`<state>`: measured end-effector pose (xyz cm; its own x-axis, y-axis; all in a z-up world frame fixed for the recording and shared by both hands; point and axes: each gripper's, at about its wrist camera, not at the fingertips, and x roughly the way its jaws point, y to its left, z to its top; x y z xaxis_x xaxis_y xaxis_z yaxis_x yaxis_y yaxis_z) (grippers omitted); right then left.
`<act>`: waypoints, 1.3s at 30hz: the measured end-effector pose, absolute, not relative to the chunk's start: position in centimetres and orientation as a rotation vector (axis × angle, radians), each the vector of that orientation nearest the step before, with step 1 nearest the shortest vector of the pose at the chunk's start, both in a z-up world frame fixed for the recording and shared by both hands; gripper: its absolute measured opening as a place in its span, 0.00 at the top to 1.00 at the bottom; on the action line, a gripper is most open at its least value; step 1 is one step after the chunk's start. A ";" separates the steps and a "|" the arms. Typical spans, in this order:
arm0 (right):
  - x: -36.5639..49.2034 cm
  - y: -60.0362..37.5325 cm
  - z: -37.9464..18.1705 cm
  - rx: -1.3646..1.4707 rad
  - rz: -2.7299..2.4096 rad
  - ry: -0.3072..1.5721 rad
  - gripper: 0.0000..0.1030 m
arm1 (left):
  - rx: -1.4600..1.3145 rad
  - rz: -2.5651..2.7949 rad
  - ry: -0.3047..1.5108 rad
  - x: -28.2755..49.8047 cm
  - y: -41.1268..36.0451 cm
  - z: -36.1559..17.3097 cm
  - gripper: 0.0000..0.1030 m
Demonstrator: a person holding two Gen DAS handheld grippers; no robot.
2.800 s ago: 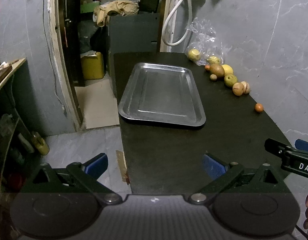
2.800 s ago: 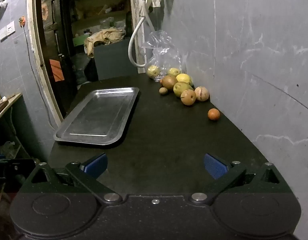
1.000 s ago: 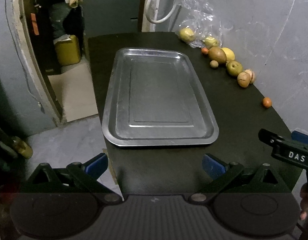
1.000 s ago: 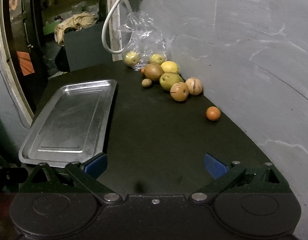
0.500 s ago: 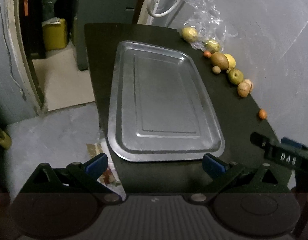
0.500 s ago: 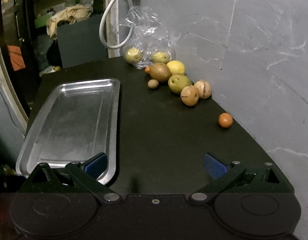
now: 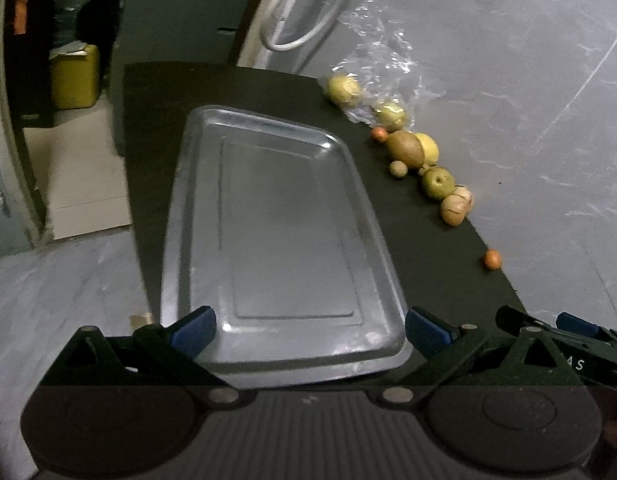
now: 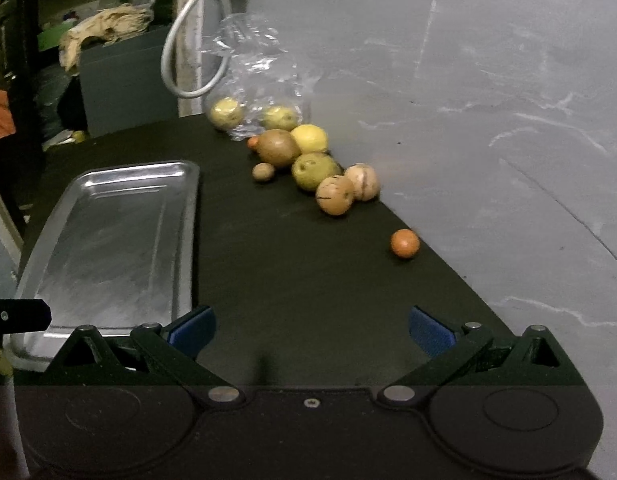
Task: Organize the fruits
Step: 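Advance both tools past the tray toward the fruit row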
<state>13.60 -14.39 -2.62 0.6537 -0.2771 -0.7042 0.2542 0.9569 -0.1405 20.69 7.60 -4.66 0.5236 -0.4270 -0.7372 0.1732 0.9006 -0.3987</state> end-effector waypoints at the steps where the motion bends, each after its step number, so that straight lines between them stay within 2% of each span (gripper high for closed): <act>1: 13.6 -14.6 -2.5 -0.026 -0.310 0.802 0.01 | -0.285 -0.372 0.953 21.0 7.4 -4.5 0.01; 22: 12.2 -18.9 -4.8 0.040 -0.327 0.823 0.01 | -0.074 -0.398 1.004 24.0 -1.2 -4.1 0.01; 39: 16.5 -25.2 -7.4 0.045 -0.198 0.831 0.01 | -0.028 -0.321 1.017 27.2 -9.2 -3.9 0.01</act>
<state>16.49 -25.25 -7.36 0.6567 -0.1573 -0.7375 0.1922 0.9806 -0.0379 27.22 -9.22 -3.94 0.4830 -0.2764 -0.8309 0.2501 0.9529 -0.1716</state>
